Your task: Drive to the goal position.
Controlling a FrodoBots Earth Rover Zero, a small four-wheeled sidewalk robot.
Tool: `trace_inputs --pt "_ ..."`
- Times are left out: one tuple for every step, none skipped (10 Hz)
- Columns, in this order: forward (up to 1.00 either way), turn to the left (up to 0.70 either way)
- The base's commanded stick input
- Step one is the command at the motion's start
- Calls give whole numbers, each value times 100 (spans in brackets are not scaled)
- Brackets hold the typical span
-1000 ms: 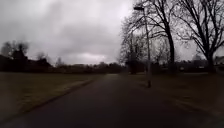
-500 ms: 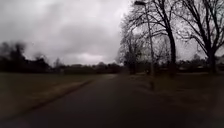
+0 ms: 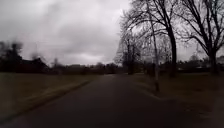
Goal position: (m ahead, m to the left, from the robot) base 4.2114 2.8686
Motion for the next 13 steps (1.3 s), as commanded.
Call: trace_inputs --pt "100 0" --pt "100 0" --pt "100 0" --pt "100 0" --pt "100 0" --pt "100 0" --pt "100 0" --pt "100 0" --pt "100 0" --pt "100 0" --pt "100 0" --pt "100 0" --pt "100 0"
